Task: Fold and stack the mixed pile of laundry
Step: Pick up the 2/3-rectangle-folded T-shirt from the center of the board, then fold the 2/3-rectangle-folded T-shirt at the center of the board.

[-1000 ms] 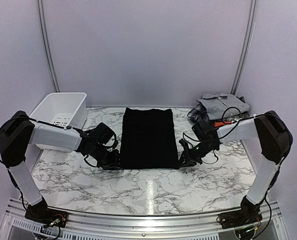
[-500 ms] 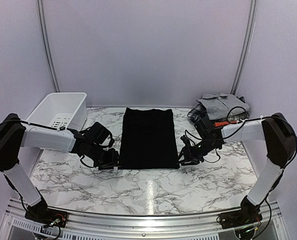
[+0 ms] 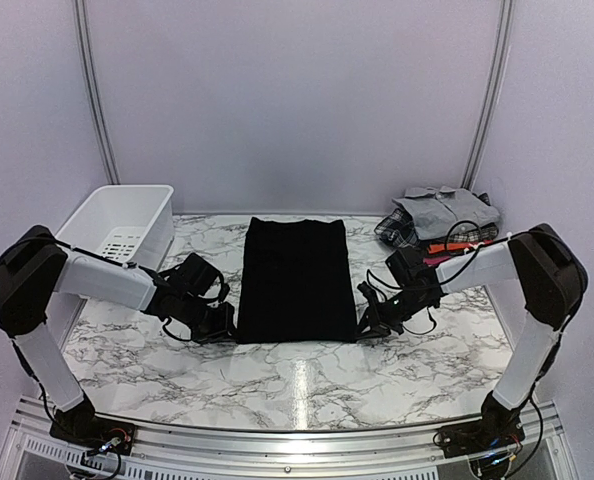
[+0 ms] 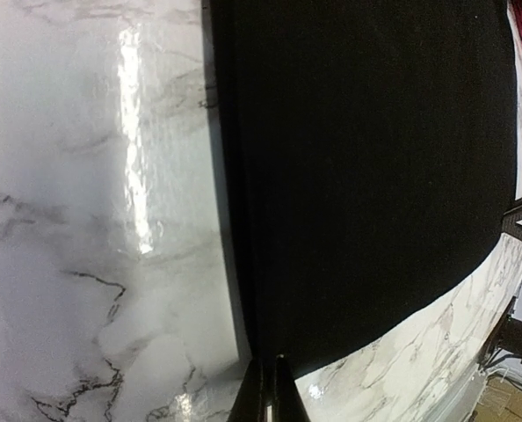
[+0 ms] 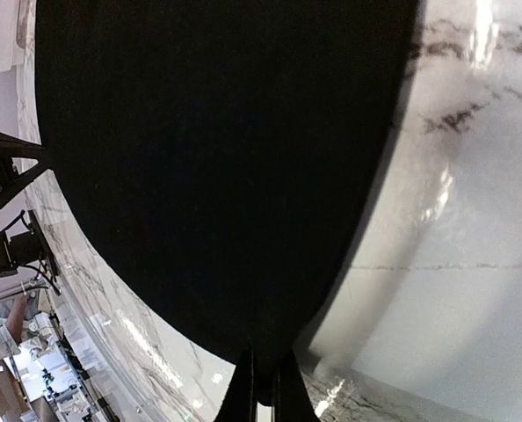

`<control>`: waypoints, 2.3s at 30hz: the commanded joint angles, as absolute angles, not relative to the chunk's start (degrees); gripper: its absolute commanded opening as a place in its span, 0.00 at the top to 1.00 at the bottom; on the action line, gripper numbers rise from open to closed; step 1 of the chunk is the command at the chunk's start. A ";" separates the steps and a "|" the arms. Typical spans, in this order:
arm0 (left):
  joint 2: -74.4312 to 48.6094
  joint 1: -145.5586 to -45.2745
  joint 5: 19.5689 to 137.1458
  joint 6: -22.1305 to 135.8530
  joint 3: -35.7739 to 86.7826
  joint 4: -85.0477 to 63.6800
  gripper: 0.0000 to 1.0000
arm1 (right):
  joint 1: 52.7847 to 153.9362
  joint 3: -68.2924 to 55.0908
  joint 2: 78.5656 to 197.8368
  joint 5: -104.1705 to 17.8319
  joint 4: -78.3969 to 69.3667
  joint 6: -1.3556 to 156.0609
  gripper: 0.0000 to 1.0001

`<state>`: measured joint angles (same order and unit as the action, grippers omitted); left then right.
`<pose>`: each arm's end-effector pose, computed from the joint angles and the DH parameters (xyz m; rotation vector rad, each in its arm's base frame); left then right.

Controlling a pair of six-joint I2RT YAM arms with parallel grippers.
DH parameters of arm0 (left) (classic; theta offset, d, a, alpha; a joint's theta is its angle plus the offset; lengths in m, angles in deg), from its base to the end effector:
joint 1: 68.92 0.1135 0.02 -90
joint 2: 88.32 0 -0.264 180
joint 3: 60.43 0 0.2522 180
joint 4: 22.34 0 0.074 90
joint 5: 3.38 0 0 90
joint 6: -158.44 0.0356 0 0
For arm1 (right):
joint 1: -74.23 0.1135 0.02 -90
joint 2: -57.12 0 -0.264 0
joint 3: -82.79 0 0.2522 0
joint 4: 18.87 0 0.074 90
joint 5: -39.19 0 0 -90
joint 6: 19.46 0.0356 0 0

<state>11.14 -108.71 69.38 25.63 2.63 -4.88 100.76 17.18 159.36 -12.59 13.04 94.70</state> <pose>0.2469 -0.2194 0.1370 0.0628 2.7238 -0.8959 0.2726 0.1607 0.1261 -0.2484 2.8731 1.1345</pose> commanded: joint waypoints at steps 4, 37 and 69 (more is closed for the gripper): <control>5.00 -111.03 68.79 24.31 -2.43 -5.06 1.00 | 102.02 21.49 153.63 -12.89 15.10 93.98 1.00; 5.62 -101.36 74.93 27.91 20.55 6.42 1.00 | 96.72 -9.18 161.40 -17.29 22.62 92.15 1.00; -11.40 -106.19 74.85 23.58 -0.10 3.54 1.00 | 103.56 13.07 147.18 -17.10 17.56 99.43 1.00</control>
